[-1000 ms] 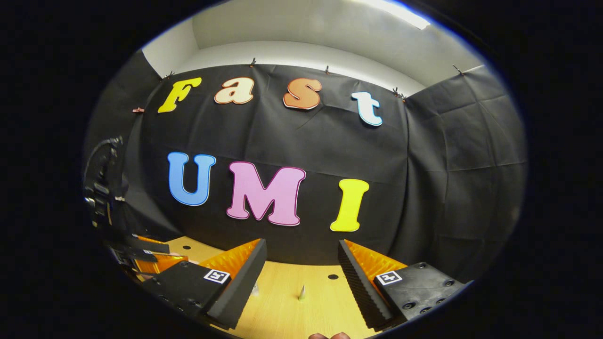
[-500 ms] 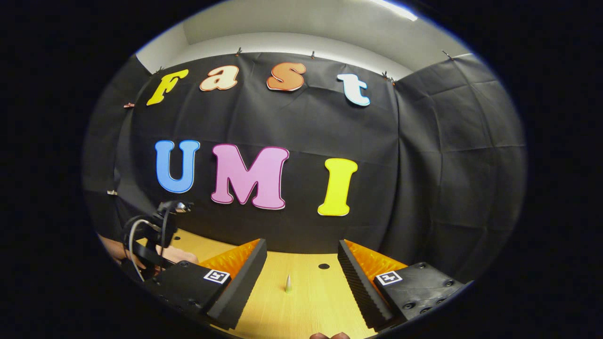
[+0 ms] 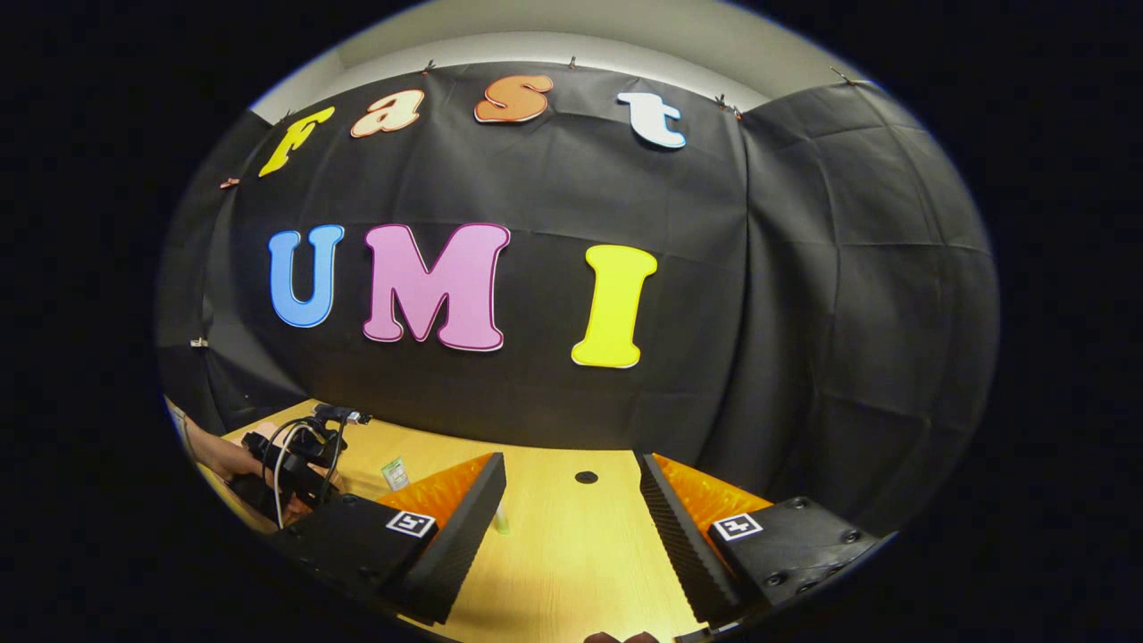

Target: First open the suitcase, pack the skin care products into it, and then close the suitcase.

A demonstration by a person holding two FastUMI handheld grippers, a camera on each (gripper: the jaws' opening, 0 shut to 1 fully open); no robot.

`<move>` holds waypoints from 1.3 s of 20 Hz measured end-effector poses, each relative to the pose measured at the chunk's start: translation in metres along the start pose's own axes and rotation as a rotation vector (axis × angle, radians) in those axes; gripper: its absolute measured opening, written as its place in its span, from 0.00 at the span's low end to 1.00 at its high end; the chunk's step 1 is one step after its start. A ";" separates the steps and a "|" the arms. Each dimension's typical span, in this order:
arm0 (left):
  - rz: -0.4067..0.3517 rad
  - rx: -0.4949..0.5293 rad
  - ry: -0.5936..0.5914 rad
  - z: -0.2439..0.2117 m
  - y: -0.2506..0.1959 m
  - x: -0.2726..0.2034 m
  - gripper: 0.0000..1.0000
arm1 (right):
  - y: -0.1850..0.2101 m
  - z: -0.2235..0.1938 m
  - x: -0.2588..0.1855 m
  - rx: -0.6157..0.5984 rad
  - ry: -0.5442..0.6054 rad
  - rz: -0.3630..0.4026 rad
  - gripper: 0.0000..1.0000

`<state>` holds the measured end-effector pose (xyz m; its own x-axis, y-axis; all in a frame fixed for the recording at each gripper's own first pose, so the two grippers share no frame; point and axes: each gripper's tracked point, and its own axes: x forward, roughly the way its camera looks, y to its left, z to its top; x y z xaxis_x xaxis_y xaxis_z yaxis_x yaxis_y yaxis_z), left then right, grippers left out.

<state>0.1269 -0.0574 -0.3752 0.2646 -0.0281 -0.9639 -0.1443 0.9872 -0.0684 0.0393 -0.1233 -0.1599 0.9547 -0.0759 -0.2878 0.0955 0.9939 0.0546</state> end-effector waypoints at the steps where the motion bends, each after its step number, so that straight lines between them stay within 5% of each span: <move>1: 0.002 0.016 -0.006 0.003 0.001 0.004 0.92 | -0.001 -0.003 0.005 0.009 0.008 0.011 0.96; 2: 0.069 0.042 -0.019 0.008 0.015 0.006 0.66 | -0.003 -0.008 0.013 0.015 0.018 0.022 0.96; 4: 0.061 0.042 -0.013 0.009 0.015 0.007 0.16 | 0.001 -0.015 0.024 0.022 0.043 0.054 0.96; 10: -0.054 0.141 -0.059 0.026 0.012 -0.053 0.10 | 0.026 -0.006 0.051 0.065 0.045 0.089 0.96; 15: -0.132 0.148 -0.173 0.059 0.067 -0.169 0.07 | 0.070 0.018 0.060 0.068 -0.010 0.105 0.96; 20: -0.072 0.039 -0.328 0.079 0.203 -0.261 0.07 | 0.119 0.041 0.064 0.076 -0.049 0.140 0.96; 26: 0.186 -0.074 -0.352 0.085 0.425 -0.247 0.07 | 0.166 0.054 0.057 0.151 -0.045 0.149 0.96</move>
<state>0.0810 0.3824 -0.1440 0.5361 0.2179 -0.8156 -0.2850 0.9561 0.0681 0.1250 0.0325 -0.1157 0.9728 0.0641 -0.2227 -0.0099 0.9715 0.2366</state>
